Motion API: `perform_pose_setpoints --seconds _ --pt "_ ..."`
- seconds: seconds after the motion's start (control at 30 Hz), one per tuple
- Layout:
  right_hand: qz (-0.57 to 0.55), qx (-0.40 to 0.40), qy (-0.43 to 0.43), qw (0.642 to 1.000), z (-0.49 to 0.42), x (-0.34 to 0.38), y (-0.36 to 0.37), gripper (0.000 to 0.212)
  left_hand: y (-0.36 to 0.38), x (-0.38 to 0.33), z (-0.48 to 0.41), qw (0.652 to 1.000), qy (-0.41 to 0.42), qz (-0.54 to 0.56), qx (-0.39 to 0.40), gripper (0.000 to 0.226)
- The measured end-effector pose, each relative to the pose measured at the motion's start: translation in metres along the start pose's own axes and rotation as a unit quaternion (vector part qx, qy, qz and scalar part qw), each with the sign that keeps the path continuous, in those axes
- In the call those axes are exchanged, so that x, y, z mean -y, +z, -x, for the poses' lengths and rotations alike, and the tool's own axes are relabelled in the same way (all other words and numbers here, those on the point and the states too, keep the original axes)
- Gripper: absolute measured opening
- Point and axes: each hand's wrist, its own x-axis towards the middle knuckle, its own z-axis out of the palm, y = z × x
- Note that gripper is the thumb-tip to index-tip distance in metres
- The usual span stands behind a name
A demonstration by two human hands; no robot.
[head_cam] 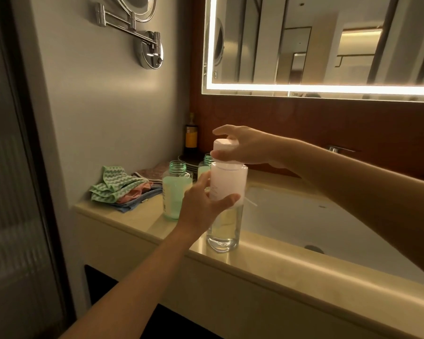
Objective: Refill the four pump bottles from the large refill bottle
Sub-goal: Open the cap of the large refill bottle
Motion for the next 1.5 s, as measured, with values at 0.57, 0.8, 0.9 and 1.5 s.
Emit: perform_pose_setpoints --seconds 0.57,0.8,0.9,1.5 --pt "0.003 0.009 0.018 1.000 0.003 0.011 -0.003 0.063 0.000 0.000 0.001 1.000 0.000 0.007 0.005 0.076" --pt "0.079 -0.028 -0.001 0.996 0.001 0.009 -0.002 0.060 0.001 0.001 0.001 1.000 0.000 0.005 0.001 0.069" --pt "-0.018 0.034 -0.002 0.999 0.005 0.008 -0.008 0.061 0.001 0.001 0.001 1.000 0.000 0.006 0.000 0.071" --pt "0.007 -0.001 0.015 1.000 0.001 0.014 -0.010 0.055 0.000 0.001 0.002 1.000 0.007 0.010 0.009 0.084"
